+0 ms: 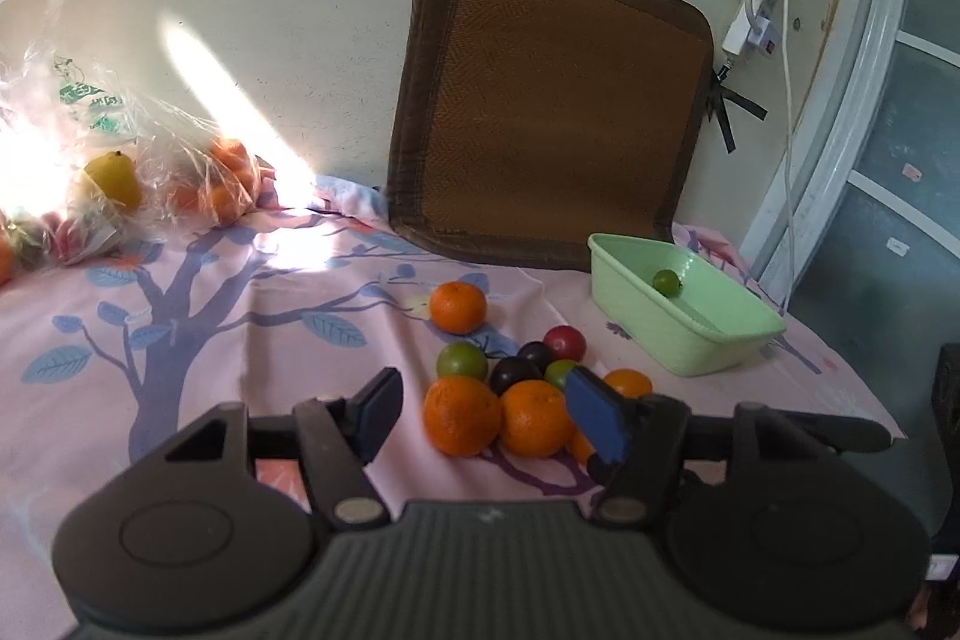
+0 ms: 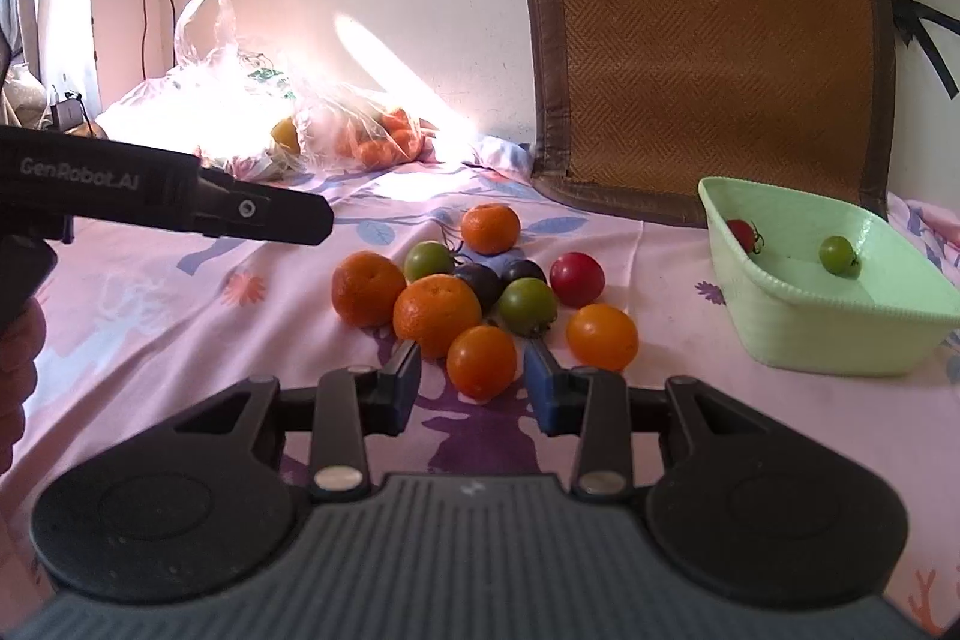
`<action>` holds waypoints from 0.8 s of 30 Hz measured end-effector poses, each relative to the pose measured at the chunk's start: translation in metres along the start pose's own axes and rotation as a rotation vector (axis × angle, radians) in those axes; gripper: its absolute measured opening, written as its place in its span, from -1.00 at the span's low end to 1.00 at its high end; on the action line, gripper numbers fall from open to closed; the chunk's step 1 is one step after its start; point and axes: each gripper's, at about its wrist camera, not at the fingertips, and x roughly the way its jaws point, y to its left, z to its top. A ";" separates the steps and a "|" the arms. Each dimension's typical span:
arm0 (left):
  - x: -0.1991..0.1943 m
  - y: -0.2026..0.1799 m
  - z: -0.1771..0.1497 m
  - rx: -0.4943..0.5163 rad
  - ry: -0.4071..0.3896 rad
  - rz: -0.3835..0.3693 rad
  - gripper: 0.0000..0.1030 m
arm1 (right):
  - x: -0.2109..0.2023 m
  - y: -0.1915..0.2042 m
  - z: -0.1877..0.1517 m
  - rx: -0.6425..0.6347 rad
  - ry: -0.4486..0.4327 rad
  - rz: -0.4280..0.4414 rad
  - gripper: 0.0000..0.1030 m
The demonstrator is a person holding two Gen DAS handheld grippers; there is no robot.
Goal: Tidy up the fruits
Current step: 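Grasp an orange with the left tool while the right tool grasps a small orange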
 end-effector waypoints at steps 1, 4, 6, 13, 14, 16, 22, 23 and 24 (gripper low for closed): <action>0.001 0.000 -0.001 -0.001 0.003 0.000 0.21 | 0.003 -0.001 0.000 0.003 0.009 0.005 -0.21; 0.003 0.001 -0.002 0.003 0.010 0.003 0.21 | 0.010 -0.001 0.001 0.000 0.034 0.012 -0.21; 0.004 0.000 -0.002 0.013 0.015 0.005 0.22 | 0.014 0.000 0.001 -0.003 0.048 0.021 -0.21; 0.024 0.000 -0.003 0.029 0.048 0.032 0.53 | 0.010 -0.005 -0.002 0.041 0.046 0.018 -0.41; 0.029 0.004 -0.003 0.007 0.062 0.035 0.53 | 0.007 -0.007 -0.003 0.055 0.043 0.013 -0.41; 0.038 0.015 -0.002 -0.066 0.078 0.026 0.53 | 0.002 -0.008 -0.007 0.069 0.038 0.013 -0.41; 0.051 0.034 0.000 -0.212 0.106 -0.044 0.18 | -0.005 -0.006 -0.013 0.075 0.035 0.016 -0.41; 0.053 0.033 -0.001 -0.204 0.119 -0.045 -0.12 | -0.005 -0.007 -0.013 0.079 0.035 0.015 -0.41; 0.052 0.033 -0.003 -0.195 0.115 -0.042 -0.15 | -0.006 -0.007 -0.013 0.084 0.035 0.014 -0.41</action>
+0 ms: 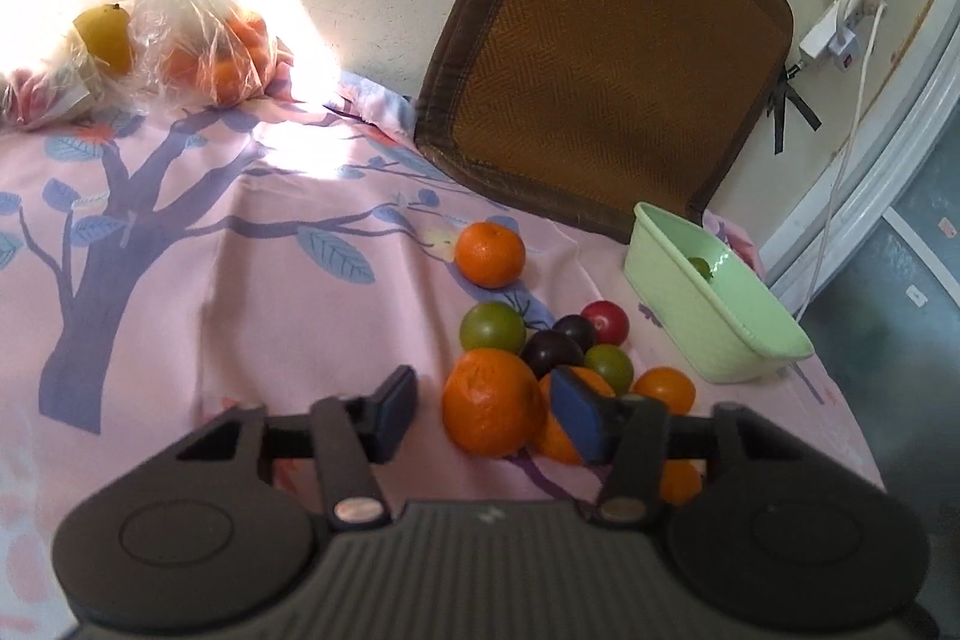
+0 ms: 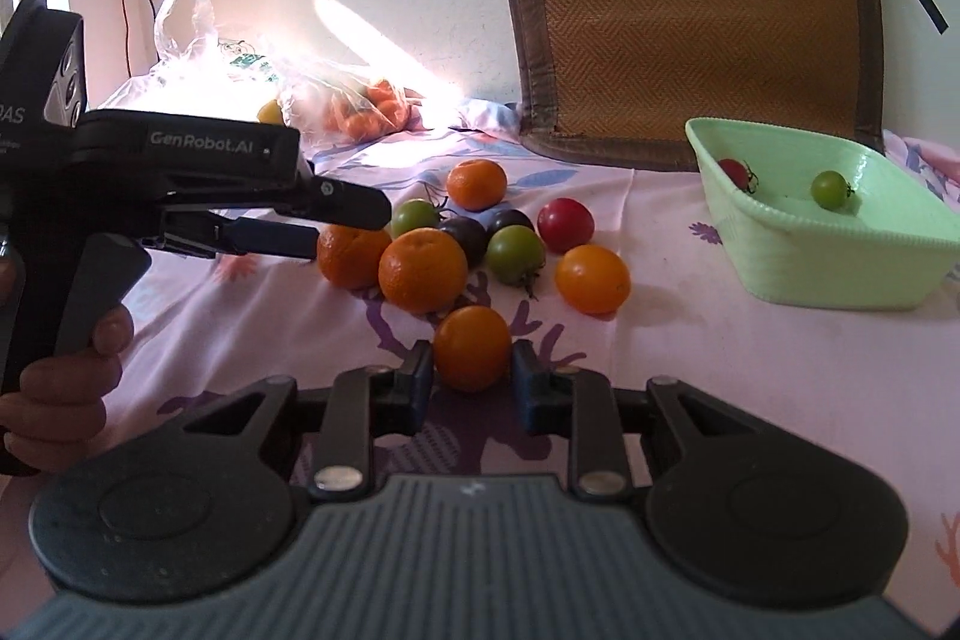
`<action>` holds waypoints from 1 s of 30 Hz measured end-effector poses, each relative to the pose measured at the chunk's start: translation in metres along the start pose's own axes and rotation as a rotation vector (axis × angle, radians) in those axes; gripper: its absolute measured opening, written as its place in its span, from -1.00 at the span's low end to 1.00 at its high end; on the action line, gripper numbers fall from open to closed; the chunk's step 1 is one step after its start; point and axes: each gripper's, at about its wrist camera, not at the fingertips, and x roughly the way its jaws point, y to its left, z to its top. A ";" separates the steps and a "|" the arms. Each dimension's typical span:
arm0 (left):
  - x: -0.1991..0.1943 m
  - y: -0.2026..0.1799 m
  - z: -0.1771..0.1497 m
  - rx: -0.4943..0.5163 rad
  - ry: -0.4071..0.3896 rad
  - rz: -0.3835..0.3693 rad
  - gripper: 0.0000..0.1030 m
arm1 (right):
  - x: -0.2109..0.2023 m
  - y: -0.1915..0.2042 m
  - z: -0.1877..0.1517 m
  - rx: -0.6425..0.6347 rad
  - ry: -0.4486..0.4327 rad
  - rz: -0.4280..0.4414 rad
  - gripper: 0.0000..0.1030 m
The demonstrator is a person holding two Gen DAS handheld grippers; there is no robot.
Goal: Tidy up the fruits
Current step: 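Grasp an orange with the left tool while the right tool grasps a small orange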
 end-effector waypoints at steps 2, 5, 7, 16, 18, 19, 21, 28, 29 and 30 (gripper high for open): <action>-0.004 0.002 -0.002 -0.016 0.001 -0.022 -0.27 | -0.001 -0.001 -0.001 0.010 0.000 -0.001 -0.41; -0.016 0.001 -0.007 -0.011 -0.020 -0.005 -0.27 | -0.005 -0.001 -0.003 0.016 -0.004 -0.003 -0.41; -0.029 -0.001 -0.011 -0.014 -0.030 -0.020 -0.27 | -0.011 -0.002 -0.006 0.018 -0.013 -0.006 -0.41; -0.047 -0.060 -0.046 0.121 0.025 -0.134 -0.27 | -0.054 -0.030 -0.030 0.086 -0.059 -0.109 -0.41; -0.037 -0.082 -0.054 0.174 0.056 -0.166 -0.27 | -0.065 -0.041 -0.037 0.110 -0.065 -0.148 -0.41; -0.031 -0.093 -0.058 0.203 0.068 -0.176 -0.27 | -0.071 -0.046 -0.041 0.124 -0.067 -0.165 -0.41; -0.021 -0.114 -0.065 0.256 0.087 -0.190 -0.27 | -0.083 -0.057 -0.050 0.150 -0.073 -0.202 -0.41; 0.004 -0.165 -0.091 0.396 0.131 -0.206 -0.27 | -0.113 -0.083 -0.073 0.195 -0.096 -0.287 -0.41; 0.007 -0.168 -0.094 0.408 0.137 -0.197 -0.27 | -0.114 -0.086 -0.075 0.200 -0.095 -0.288 -0.41; 0.008 -0.171 -0.098 0.420 0.132 -0.188 -0.26 | -0.114 -0.088 -0.077 0.205 -0.095 -0.288 -0.41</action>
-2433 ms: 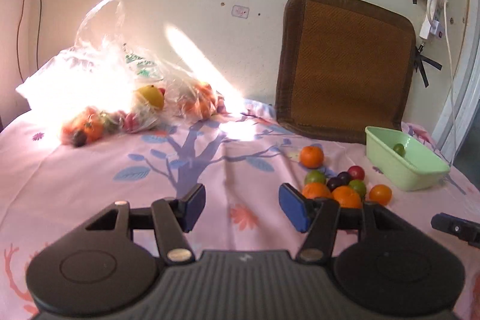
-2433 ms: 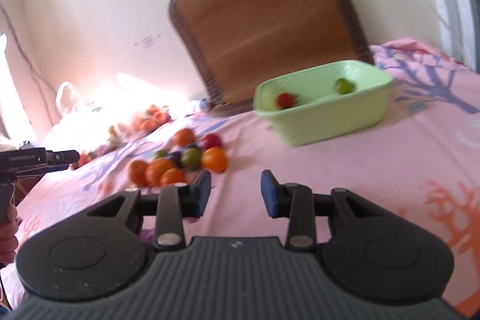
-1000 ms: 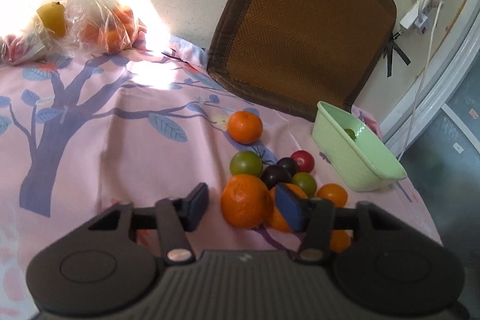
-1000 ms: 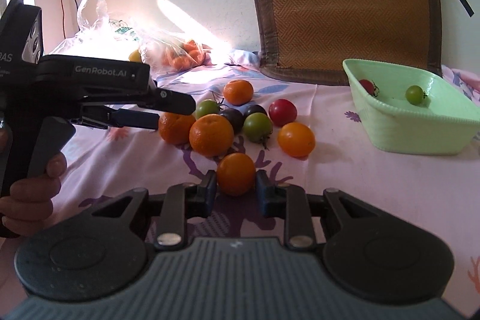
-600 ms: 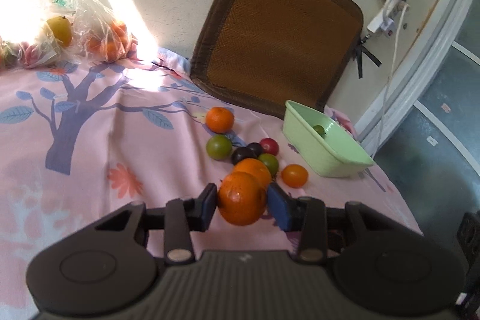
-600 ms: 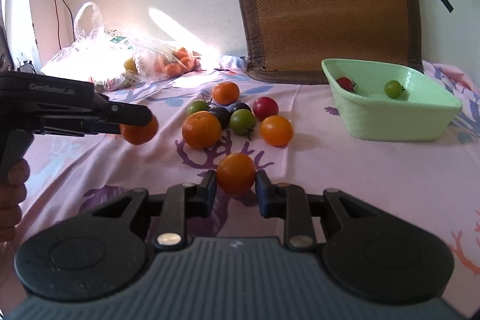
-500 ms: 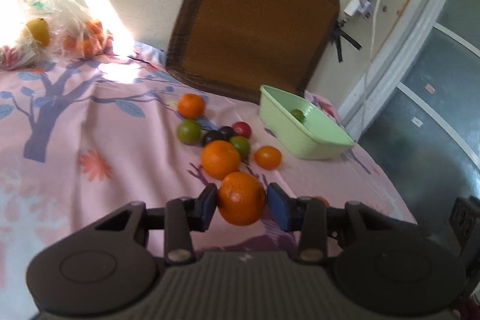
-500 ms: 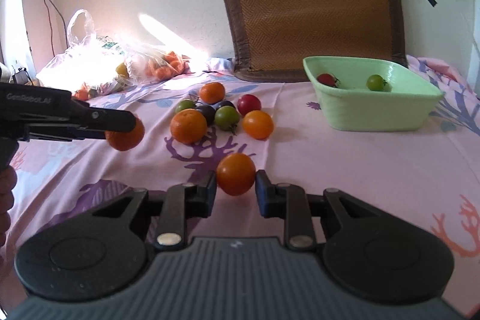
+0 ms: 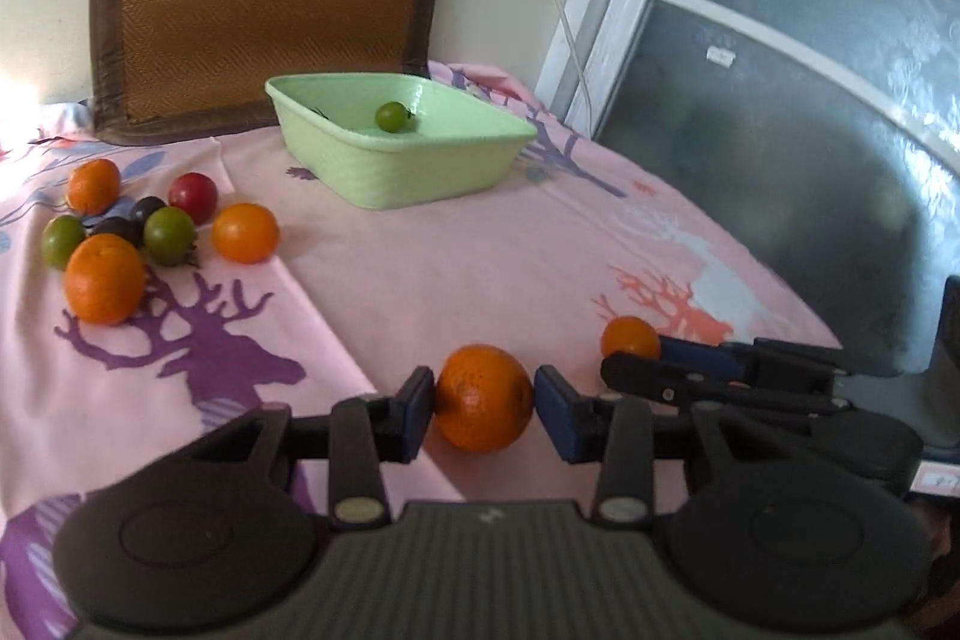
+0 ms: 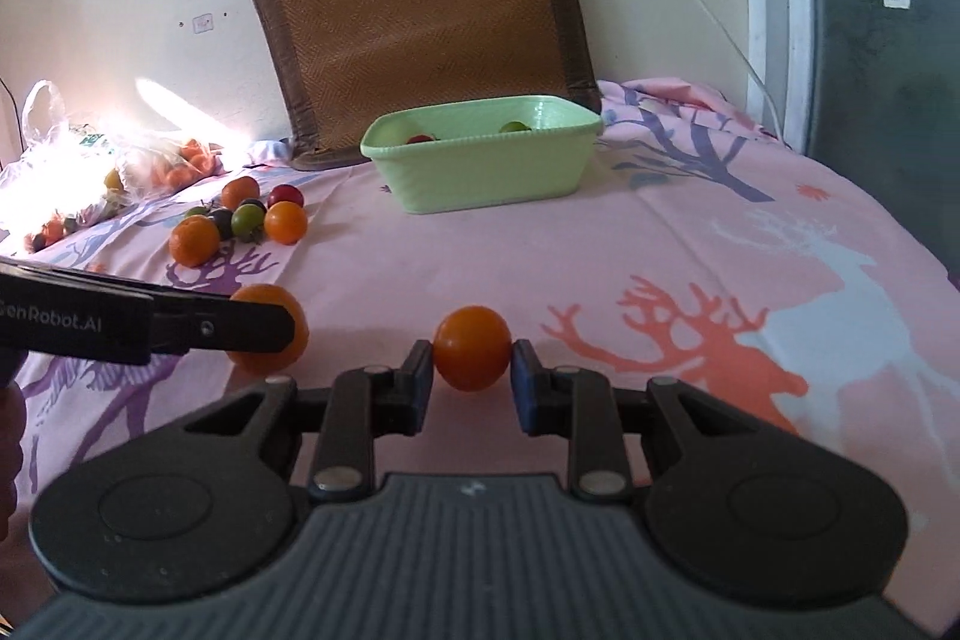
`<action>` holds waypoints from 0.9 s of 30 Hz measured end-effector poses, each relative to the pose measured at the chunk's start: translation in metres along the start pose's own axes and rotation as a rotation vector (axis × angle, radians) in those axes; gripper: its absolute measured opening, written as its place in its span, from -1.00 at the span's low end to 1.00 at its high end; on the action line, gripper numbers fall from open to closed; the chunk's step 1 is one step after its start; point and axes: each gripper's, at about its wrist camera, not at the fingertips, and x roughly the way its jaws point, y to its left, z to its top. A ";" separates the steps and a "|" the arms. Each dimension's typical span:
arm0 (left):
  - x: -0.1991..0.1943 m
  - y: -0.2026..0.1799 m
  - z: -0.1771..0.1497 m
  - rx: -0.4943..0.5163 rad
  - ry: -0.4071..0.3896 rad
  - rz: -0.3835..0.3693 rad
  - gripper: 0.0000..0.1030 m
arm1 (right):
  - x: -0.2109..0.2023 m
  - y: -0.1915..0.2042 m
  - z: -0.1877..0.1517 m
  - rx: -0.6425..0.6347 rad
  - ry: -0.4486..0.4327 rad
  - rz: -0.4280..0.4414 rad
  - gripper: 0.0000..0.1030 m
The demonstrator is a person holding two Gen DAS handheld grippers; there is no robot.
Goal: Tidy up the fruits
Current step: 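Grasp an orange with the left tool while the right tool grasps a small orange, then carry both oranges over the green tray and open both tools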
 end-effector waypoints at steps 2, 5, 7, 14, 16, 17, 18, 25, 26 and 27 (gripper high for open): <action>0.000 -0.006 -0.001 0.024 -0.007 0.022 -0.27 | 0.001 -0.003 -0.002 0.005 -0.002 0.000 -0.40; -0.002 -0.011 -0.004 0.039 -0.013 0.042 -0.26 | 0.000 -0.004 -0.005 -0.006 -0.013 0.000 -0.39; -0.002 -0.013 -0.005 0.040 -0.009 0.047 -0.26 | 0.000 -0.003 -0.007 -0.015 -0.021 -0.003 -0.39; 0.001 -0.017 -0.006 0.047 -0.001 0.076 -0.14 | -0.001 -0.002 -0.009 -0.030 -0.029 -0.007 -0.38; 0.000 -0.017 -0.008 0.045 0.000 0.077 -0.14 | -0.001 -0.002 -0.009 -0.030 -0.030 -0.007 -0.38; 0.000 -0.018 -0.009 0.049 0.000 0.078 -0.14 | -0.002 -0.002 -0.010 -0.031 -0.030 -0.007 -0.38; 0.000 -0.019 -0.010 0.054 0.000 0.079 -0.14 | -0.002 -0.002 -0.010 -0.033 -0.030 -0.007 -0.38; -0.003 -0.018 -0.004 0.060 0.001 0.071 -0.28 | -0.002 0.000 -0.007 -0.042 -0.038 0.004 -0.41; -0.004 -0.015 0.001 0.050 -0.001 0.062 -0.28 | -0.002 -0.002 -0.004 -0.034 -0.043 0.013 -0.41; -0.004 -0.011 0.010 0.041 -0.004 0.053 -0.28 | -0.002 -0.004 0.000 -0.026 -0.047 0.022 -0.41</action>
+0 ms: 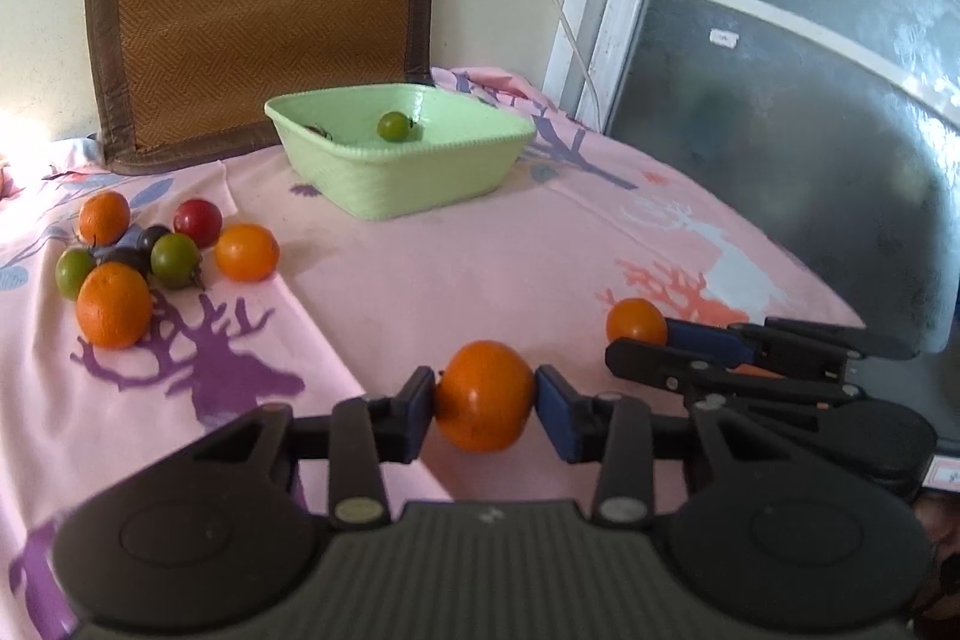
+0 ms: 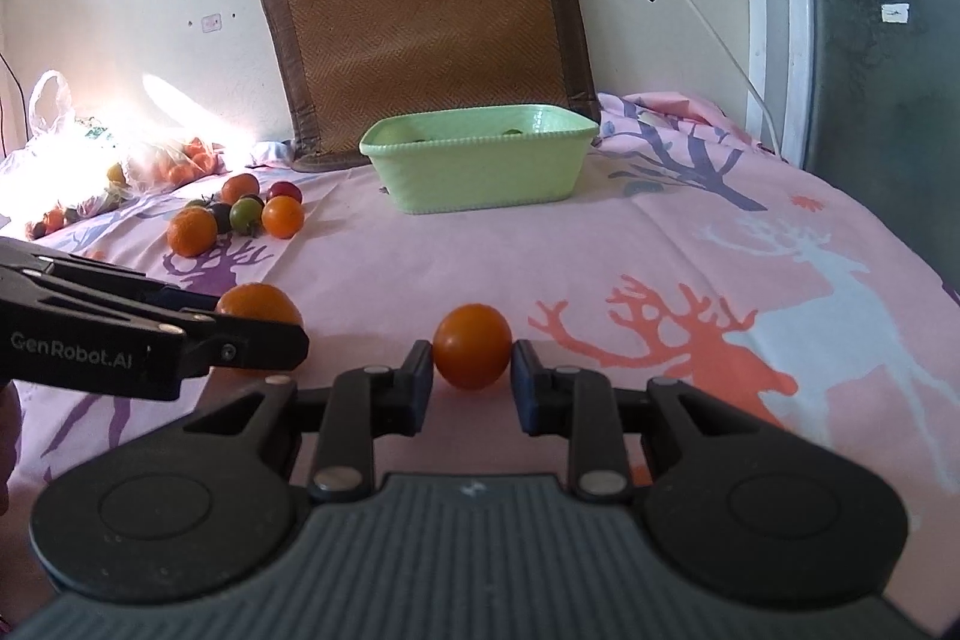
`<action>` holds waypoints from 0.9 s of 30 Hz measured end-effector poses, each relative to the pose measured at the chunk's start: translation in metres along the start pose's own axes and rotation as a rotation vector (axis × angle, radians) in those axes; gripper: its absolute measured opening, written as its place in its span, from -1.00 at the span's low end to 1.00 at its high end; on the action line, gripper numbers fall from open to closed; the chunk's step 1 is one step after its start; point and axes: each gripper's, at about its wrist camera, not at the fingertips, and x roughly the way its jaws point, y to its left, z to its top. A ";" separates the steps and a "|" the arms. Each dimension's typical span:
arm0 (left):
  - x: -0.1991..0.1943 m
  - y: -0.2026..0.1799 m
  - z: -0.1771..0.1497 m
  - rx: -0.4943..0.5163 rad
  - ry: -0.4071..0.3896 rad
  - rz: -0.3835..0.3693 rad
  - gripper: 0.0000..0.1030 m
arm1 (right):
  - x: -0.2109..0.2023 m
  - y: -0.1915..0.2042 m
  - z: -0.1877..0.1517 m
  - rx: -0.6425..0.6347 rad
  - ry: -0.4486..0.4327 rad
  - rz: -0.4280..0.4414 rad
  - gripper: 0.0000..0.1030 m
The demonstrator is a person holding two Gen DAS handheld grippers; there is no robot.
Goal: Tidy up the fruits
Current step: 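Carry both oranges over the green tray and open both tools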
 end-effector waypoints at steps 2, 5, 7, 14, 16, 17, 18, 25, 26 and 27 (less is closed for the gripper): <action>0.000 0.007 0.020 -0.006 -0.013 0.001 -0.28 | 0.004 -0.006 0.014 0.013 -0.004 0.026 -0.41; 0.003 0.018 0.063 -0.028 -0.030 -0.007 -0.28 | 0.015 -0.018 0.046 0.024 -0.028 0.067 -0.41; 0.008 0.024 0.096 -0.019 -0.057 0.007 -0.33 | 0.027 -0.027 0.074 0.028 -0.044 0.091 -0.40; 0.067 0.060 0.194 -0.060 -0.080 0.094 -0.34 | 0.100 -0.057 0.163 0.104 -0.008 0.147 -0.39; 0.092 0.072 0.193 -0.100 -0.047 0.094 -0.34 | 0.124 -0.057 0.163 0.093 0.031 0.132 -0.39; 0.100 0.076 0.190 -0.115 -0.029 0.090 -0.34 | 0.135 -0.056 0.160 0.087 0.054 0.125 -0.39; 0.108 0.079 0.187 -0.124 -0.012 0.085 -0.34 | 0.146 -0.054 0.156 0.076 0.085 0.125 -0.39; 0.108 0.093 0.158 -0.155 0.004 0.028 -0.35 | 0.176 -0.042 0.143 -0.002 0.136 0.099 -0.39; 0.098 0.092 0.153 -0.153 -0.018 0.016 -0.35 | 0.171 -0.041 0.143 -0.004 0.117 0.094 -0.39; 0.082 0.089 0.145 -0.140 -0.051 0.005 -0.35 | 0.166 -0.040 0.143 -0.003 0.092 0.092 -0.40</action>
